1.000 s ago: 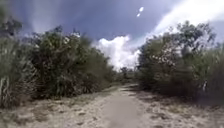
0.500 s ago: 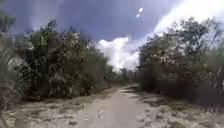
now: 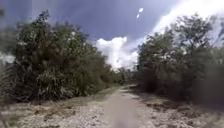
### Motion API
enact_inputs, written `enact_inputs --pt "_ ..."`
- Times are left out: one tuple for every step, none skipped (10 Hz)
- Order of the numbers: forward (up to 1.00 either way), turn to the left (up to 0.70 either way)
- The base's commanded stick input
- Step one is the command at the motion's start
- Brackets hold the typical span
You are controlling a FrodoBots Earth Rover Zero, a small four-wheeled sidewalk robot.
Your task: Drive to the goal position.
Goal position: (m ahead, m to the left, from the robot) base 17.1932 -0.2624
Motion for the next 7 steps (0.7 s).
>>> enact_inputs --pt "0.7 0.0" --pt "0.7 0.0" --pt "0.7 0.0" --pt "0.7 0.0" --pt "0.7 0.0" --pt "0.7 0.0" --pt "0.7 0.0"
